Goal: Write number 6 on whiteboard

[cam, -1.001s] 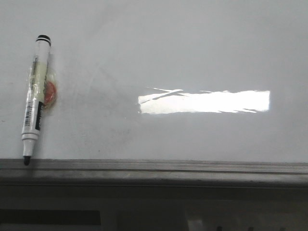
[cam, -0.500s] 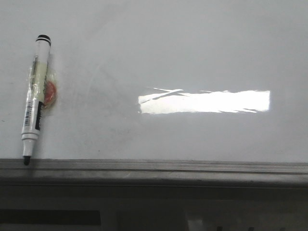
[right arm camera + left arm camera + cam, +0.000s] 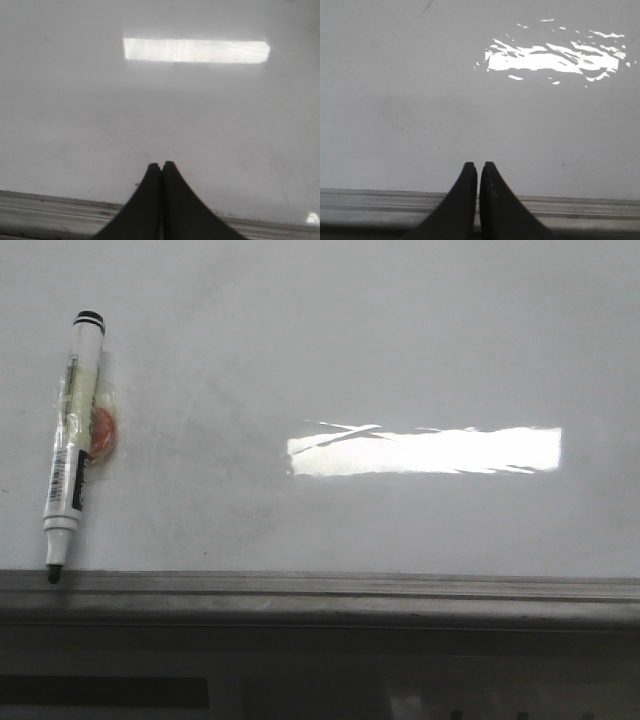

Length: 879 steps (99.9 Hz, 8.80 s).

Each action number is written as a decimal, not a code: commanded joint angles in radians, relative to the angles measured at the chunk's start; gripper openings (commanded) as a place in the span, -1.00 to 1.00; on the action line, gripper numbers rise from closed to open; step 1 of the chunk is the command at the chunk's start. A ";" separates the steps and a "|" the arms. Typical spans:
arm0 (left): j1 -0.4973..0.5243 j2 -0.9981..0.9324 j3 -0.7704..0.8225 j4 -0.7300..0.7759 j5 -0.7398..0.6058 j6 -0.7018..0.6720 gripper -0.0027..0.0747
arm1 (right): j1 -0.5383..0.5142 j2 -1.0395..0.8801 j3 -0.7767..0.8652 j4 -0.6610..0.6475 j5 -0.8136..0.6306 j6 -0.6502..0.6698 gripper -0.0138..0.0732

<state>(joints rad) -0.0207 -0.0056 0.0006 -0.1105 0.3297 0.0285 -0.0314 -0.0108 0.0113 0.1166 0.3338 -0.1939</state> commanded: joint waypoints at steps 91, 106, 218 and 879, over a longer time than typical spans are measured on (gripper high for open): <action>-0.004 -0.029 0.024 -0.018 -0.212 -0.003 -0.98 | -0.005 -0.015 0.014 -0.003 -0.118 -0.009 -0.83; -0.004 -0.029 0.024 0.010 -0.220 -0.003 -0.98 | -0.005 -0.015 0.014 -0.003 -0.135 -0.009 -0.83; -0.004 0.301 -0.295 -0.050 -0.144 0.002 0.43 | -0.005 0.313 -0.270 0.130 -0.012 0.003 -0.83; -0.980 0.775 -0.305 -0.571 -0.845 0.676 -0.01 | 0.645 1.129 -0.858 0.390 -0.185 -0.199 -0.83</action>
<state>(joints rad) -0.9966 0.7731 -0.2731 -0.6923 -0.4451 0.7034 0.6312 1.1081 -0.8074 0.5089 0.1973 -0.3821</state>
